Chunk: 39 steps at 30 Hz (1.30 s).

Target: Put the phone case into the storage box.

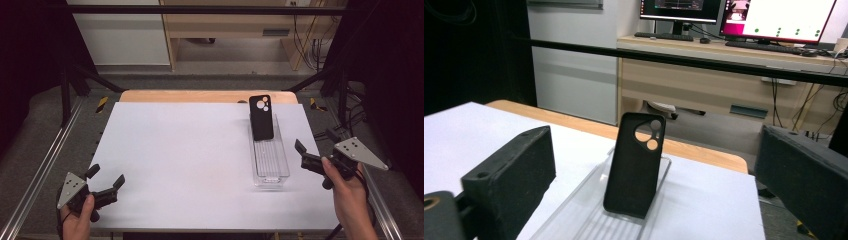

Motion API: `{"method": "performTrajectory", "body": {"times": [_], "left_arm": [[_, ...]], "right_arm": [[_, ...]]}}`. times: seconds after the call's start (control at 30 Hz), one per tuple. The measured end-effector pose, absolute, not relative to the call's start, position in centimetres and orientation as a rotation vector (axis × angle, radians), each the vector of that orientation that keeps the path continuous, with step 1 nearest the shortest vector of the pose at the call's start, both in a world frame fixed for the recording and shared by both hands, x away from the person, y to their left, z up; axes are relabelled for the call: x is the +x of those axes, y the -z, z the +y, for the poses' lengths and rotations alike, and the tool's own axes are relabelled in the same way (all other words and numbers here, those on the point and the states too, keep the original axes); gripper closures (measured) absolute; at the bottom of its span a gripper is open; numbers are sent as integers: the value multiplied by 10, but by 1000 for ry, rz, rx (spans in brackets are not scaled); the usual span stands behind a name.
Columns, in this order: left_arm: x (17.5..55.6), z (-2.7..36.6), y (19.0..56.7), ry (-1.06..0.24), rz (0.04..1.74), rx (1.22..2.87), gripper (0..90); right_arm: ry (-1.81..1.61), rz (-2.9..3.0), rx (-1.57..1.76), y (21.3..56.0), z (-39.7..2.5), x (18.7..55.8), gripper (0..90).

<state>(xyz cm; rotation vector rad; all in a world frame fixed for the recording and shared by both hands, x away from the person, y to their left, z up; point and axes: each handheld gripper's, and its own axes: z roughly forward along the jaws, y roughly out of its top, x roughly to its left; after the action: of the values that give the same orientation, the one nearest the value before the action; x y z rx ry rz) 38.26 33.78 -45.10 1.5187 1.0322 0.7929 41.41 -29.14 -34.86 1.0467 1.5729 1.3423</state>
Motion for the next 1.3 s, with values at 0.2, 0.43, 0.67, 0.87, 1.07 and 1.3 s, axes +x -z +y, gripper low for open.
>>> {"method": "performTrajectory", "body": {"times": [0.2,0.43,0.67,0.87,1.07,1.3], "left_arm": [[382,338,451,-794,1033,1518,34],[382,339,451,-806,1041,1514,34],[382,338,451,-801,1037,1516,34],[382,338,451,-800,1037,1518,34],[382,338,451,-804,1037,1517,34],[382,337,451,-802,1035,1518,34]], "right_arm": [[-1343,1576,1024,360,-293,408,40],[-1339,1614,1069,377,-297,400,13],[-1395,1654,1127,395,-307,394,31],[-1379,1643,1117,409,-313,385,39],[-1393,1622,1108,417,-316,378,63],[-1395,1636,1092,424,-315,373,37]]}}
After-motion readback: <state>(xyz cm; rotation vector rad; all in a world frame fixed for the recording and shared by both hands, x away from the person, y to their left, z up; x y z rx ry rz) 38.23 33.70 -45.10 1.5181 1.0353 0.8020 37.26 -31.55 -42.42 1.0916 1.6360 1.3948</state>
